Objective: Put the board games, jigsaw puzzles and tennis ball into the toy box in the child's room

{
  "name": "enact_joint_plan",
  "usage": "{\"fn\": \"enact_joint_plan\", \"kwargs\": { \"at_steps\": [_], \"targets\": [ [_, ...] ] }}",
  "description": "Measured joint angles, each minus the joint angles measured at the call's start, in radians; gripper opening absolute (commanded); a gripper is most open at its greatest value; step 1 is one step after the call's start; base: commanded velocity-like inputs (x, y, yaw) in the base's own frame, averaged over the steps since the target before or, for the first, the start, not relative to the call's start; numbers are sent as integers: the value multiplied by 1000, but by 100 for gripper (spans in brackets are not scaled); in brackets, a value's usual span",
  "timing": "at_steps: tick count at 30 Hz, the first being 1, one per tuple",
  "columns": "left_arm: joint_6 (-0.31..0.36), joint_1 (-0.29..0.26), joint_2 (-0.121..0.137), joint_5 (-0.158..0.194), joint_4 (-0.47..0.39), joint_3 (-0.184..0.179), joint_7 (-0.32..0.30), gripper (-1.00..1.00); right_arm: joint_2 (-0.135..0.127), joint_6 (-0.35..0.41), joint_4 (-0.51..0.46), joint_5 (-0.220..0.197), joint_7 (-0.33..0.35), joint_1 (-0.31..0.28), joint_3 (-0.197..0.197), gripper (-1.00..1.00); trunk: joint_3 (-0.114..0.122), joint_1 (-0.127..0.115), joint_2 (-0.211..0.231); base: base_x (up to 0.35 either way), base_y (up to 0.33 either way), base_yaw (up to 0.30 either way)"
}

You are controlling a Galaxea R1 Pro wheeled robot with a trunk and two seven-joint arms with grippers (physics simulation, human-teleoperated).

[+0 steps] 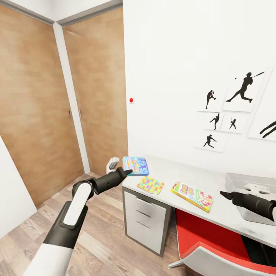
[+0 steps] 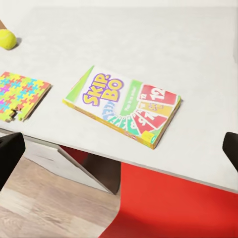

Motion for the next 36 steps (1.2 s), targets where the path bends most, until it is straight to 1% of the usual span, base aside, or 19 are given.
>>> {"fn": "enact_joint_plan", "kwargs": {
  "at_steps": [5,11,36],
  "targets": [
    [2,9,3,-2,-36,1,3,-100,-2,0,0,0,0,-1,-1,100,0,0,0,0,0,-148],
    [10,15,6,-4,-50,2,4,-100,-4,0,0,0,0,-2,-2,100,0,0,0,0,0,-242],
    [25,19,9,-7,-56,5,3,-100,-5,0,0,0,0,-4,-2,100,0,0,0,0,0,-281]
  ]
}}
